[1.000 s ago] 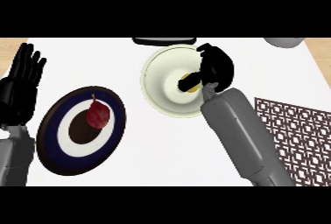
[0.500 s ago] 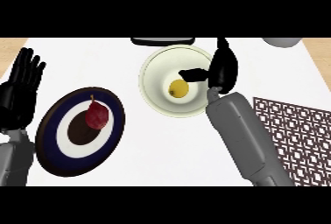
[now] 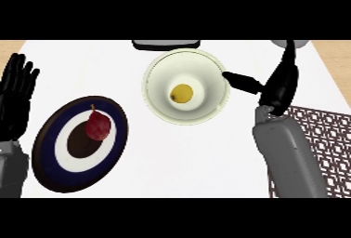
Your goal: Pick the lemon from the placemat and place it in the bowl
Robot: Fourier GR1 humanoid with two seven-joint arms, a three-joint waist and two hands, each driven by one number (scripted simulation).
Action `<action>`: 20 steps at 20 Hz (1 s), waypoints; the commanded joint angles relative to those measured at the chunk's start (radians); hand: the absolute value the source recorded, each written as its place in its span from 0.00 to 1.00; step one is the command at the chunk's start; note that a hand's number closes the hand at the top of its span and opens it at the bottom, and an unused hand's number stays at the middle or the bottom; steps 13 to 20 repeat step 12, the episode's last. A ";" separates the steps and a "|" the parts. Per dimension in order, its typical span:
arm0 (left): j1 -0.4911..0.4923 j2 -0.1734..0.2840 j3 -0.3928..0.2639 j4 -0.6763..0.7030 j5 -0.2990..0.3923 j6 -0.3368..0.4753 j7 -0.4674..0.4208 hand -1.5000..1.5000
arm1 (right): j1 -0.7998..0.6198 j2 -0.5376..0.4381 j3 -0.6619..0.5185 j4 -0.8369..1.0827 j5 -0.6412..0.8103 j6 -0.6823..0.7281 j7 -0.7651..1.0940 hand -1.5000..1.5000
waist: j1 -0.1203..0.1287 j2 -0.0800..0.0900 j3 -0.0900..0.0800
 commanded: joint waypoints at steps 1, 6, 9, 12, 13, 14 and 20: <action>-0.006 0.025 0.028 0.040 0.022 -0.034 -0.026 0.50 | 0.175 -0.082 -0.052 -0.194 -0.105 0.007 -0.068 0.00 | -0.008 0.002 0.000; -0.008 0.008 0.000 -0.025 -0.008 0.006 0.024 0.50 | 0.403 -0.155 -0.110 -0.423 -0.283 0.067 -0.180 0.00 | -0.004 0.002 0.001; -0.039 0.004 -0.010 0.001 -0.022 0.014 0.022 0.50 | 0.528 -0.167 -0.152 -0.428 -0.439 0.084 -0.345 0.00 | -0.003 0.005 0.001; -0.012 -0.002 0.002 -0.017 -0.015 0.015 0.011 0.50 | 0.609 -0.224 -0.252 -0.571 -0.560 0.181 -0.337 0.00 | -0.005 0.003 0.001; -0.012 -0.002 0.002 -0.017 -0.015 0.015 0.011 0.50 | 0.609 -0.224 -0.252 -0.571 -0.560 0.181 -0.337 0.00 | -0.005 0.003 0.001; -0.012 -0.002 0.002 -0.017 -0.015 0.015 0.011 0.50 | 0.609 -0.224 -0.252 -0.571 -0.560 0.181 -0.337 0.00 | -0.005 0.003 0.001; -0.012 -0.002 0.002 -0.017 -0.015 0.015 0.011 0.50 | 0.609 -0.224 -0.252 -0.571 -0.560 0.181 -0.337 0.00 | -0.005 0.003 0.001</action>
